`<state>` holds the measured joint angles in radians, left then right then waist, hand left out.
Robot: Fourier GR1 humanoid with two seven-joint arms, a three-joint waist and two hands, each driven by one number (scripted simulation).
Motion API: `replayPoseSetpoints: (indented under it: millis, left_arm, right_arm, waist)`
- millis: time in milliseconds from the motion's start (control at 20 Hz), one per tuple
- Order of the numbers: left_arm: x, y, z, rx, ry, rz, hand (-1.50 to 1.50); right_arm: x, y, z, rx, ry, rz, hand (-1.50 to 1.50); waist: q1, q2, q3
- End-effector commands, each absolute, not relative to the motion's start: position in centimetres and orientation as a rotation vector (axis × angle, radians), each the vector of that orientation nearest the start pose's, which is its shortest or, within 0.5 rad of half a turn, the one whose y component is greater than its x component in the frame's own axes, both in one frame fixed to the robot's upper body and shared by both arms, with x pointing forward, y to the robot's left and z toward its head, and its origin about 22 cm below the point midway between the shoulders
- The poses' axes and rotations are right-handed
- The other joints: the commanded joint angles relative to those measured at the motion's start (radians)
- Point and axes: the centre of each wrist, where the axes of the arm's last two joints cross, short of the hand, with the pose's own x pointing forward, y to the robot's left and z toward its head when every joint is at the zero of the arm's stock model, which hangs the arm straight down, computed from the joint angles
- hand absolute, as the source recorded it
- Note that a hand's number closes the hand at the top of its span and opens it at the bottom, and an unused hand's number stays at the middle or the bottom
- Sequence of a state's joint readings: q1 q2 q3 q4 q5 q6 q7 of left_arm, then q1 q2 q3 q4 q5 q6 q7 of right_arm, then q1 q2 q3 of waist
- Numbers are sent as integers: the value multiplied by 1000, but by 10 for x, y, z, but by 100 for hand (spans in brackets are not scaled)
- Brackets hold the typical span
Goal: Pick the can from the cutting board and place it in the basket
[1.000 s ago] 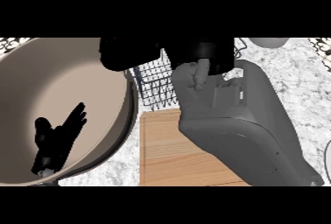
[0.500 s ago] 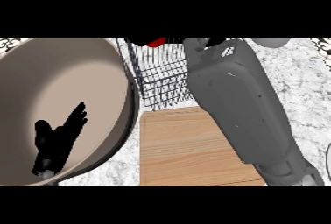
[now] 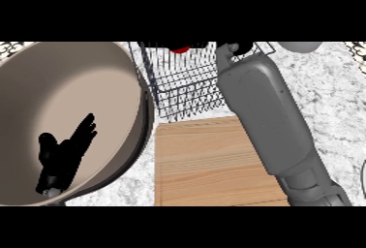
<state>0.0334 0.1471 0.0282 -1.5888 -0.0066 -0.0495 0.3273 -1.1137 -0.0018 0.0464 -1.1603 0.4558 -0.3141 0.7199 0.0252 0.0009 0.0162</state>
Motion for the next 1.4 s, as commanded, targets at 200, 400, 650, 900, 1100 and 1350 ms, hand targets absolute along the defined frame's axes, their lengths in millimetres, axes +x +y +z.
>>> replayPoseSetpoints:
  millis: [200, 400, 650, 900, 1100, 1350]
  left_arm:
    - [207, 290, -33, 155, -1027, -50, 0]
    - [199, 293, -31, 135, -1016, -44, 0]
    - [207, 295, -37, 148, -1025, -38, 0]
    - [199, 289, -42, 158, -1011, -49, 0]
    - [210, 282, -43, 152, -1016, -47, 0]
    - [200, 298, -40, 165, -1009, -21, 0]
  right_arm:
    - [417, -96, 201, -696, -1522, 267, 150]
    - [417, -100, 191, -706, -1524, 451, -150]
    - [424, -108, 199, -717, -1602, 401, -150]
    - [426, -136, 201, -666, -1635, 307, -150]
    - [427, -149, 217, -639, -1624, 170, -150]
    - [422, -212, 221, -676, -1596, 50, -150]
  waist:
    - [-6, 8, -18]
    - [-5, 3, -17]
    - [-8, 6, -17]
    - [-13, 4, -16]
    - [-26, 3, -17]
    - [-35, 0, -16]
